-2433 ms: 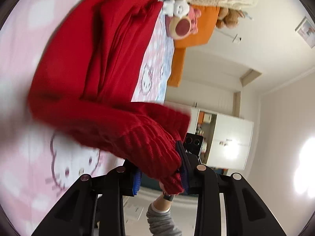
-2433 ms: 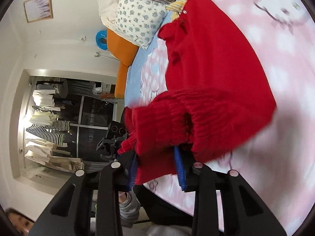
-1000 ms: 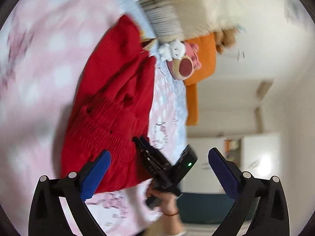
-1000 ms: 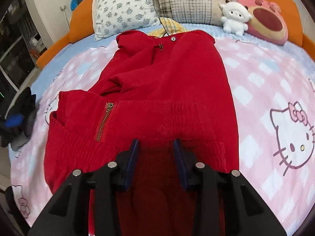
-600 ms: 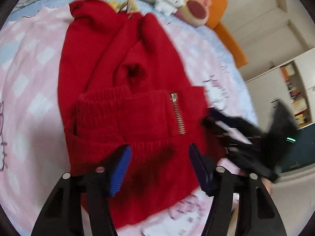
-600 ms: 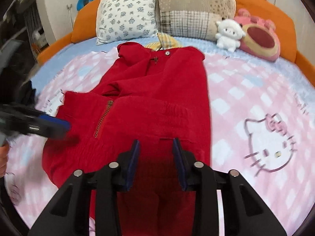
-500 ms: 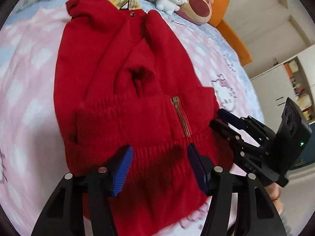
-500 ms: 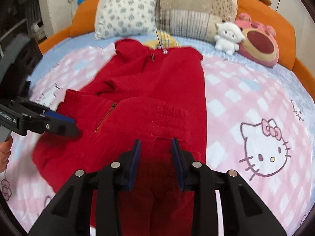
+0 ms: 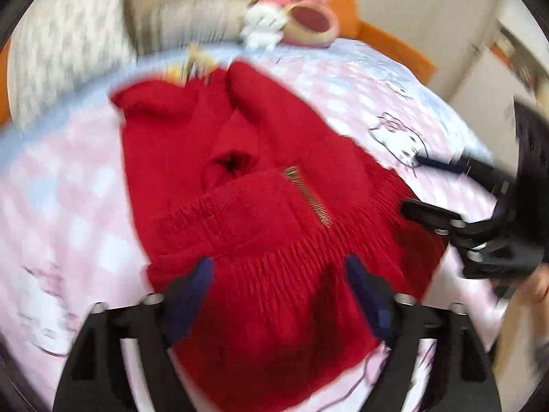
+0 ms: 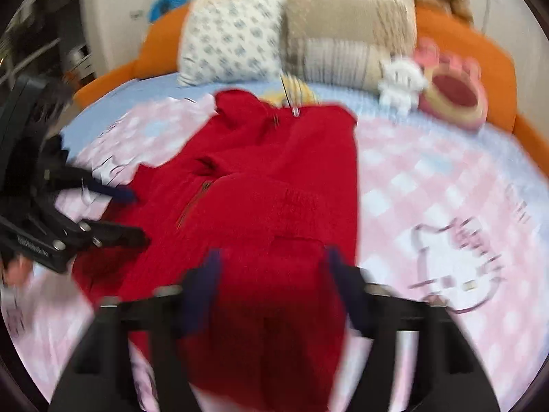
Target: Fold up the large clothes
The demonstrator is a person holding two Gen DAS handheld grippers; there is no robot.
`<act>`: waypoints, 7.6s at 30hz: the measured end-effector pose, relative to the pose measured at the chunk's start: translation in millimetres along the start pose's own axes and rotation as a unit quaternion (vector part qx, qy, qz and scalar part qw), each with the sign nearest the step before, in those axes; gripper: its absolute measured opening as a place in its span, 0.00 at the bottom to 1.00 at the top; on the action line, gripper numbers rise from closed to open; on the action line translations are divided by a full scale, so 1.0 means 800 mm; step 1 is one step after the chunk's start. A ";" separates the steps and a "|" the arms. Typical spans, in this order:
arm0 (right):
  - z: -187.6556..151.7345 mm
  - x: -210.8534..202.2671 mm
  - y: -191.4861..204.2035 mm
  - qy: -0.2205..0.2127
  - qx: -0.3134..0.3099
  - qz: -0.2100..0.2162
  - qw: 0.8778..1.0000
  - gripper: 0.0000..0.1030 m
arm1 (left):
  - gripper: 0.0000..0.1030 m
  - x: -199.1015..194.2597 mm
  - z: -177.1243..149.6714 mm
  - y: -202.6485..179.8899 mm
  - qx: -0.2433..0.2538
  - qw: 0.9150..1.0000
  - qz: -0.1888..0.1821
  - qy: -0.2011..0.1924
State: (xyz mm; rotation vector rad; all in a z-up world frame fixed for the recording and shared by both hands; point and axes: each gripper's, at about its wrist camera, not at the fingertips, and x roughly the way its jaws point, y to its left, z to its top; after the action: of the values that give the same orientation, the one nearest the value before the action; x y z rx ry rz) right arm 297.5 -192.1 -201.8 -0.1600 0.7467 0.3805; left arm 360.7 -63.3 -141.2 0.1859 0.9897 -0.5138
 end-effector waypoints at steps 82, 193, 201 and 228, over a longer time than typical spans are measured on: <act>0.142 0.209 -0.256 0.055 0.555 0.341 0.757 0.28 | 0.25 0.080 0.124 0.325 -0.485 0.815 -0.315 0.026; 0.179 0.351 -0.209 0.166 0.414 0.218 0.868 0.97 | 0.98 0.189 0.120 0.316 -0.405 0.897 -0.179 0.016; 0.195 0.336 -0.194 0.169 0.391 0.222 0.877 0.44 | 0.72 0.174 0.138 0.295 -0.383 0.913 -0.124 0.056; 0.421 0.167 0.310 0.119 0.219 0.426 0.870 0.38 | 0.45 -0.418 -0.069 0.454 -0.410 0.896 0.040 -0.162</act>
State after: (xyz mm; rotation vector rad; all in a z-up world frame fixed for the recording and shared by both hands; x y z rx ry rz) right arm 502.3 166.1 -51.1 0.5914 1.1111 1.0293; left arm 350.9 382.1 79.2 -0.6016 0.7919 -0.0137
